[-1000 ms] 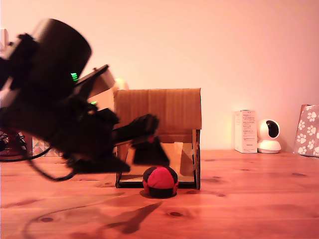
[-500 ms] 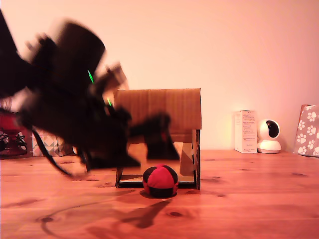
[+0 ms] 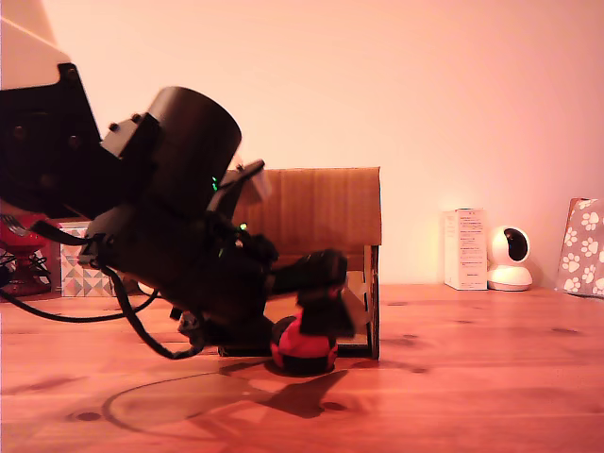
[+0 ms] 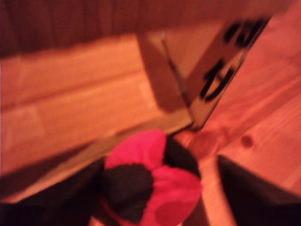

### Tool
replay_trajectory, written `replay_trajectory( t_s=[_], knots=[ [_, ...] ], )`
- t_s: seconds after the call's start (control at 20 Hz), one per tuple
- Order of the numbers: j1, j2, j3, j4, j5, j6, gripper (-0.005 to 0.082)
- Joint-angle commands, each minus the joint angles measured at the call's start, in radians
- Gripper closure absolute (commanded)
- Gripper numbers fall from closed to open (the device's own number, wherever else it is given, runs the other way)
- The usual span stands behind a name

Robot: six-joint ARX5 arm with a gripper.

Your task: Drop the footbag into the cardboard dice tower

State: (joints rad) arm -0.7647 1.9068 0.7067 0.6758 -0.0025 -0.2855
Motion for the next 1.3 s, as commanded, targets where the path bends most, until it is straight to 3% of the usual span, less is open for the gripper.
replay_trajectory(
  t_s=[0.0,0.05,0.35,0.65,0.8,1.25],
  knots=[
    [-0.004,0.031,-0.005,0.003,0.001,-0.002,0.0613],
    [-0.003,0.030,-0.005,0.005,0.002,-0.002,0.0653],
    [-0.003,-0.010,-0.005,-0.037,0.036,0.024,0.0656],
    [-0.004,-0.157,-0.005,-0.178,0.035,0.022,0.0656],
    [-0.005,-0.227,-0.007,-0.261,0.035,-0.004,0.0656],
    [-0.038,-0.446,-0.123,-0.323,0.036,-0.007,0.0656]
  ],
)
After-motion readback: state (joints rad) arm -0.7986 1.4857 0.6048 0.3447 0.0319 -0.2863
